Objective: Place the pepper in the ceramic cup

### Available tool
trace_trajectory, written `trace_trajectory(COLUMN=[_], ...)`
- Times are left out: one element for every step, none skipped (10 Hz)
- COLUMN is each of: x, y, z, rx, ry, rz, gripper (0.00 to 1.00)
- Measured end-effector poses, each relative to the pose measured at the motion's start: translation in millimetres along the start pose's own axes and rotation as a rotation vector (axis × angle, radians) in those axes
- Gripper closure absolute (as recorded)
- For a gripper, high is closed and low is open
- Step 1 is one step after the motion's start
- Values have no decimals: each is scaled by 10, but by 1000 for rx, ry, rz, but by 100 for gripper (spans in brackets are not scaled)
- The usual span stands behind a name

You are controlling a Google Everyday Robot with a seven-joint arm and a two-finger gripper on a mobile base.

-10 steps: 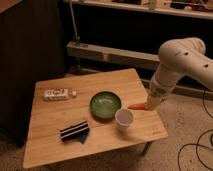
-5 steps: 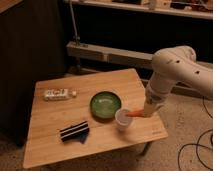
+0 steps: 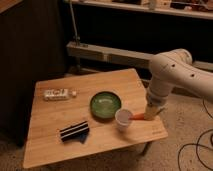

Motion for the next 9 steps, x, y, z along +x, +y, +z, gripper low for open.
trace_trajectory(x=[-28,-74,-94,-109,-138,-169,-204,-250,-286], y=[-15,-47,-66,-101,-132,-157,-175,-196,-223], z=[56,142,173,214,243,256,267,273,282], rx=[-5,-11,-15,-16,-19,-21,-23,-25,-23], ry=[1,6,7,11,16,23,29,33,37], rz=[-1,-3,-1,1,3,2,-1,-2,-1], gripper=[100,100,100,100,100,100,100,96,87])
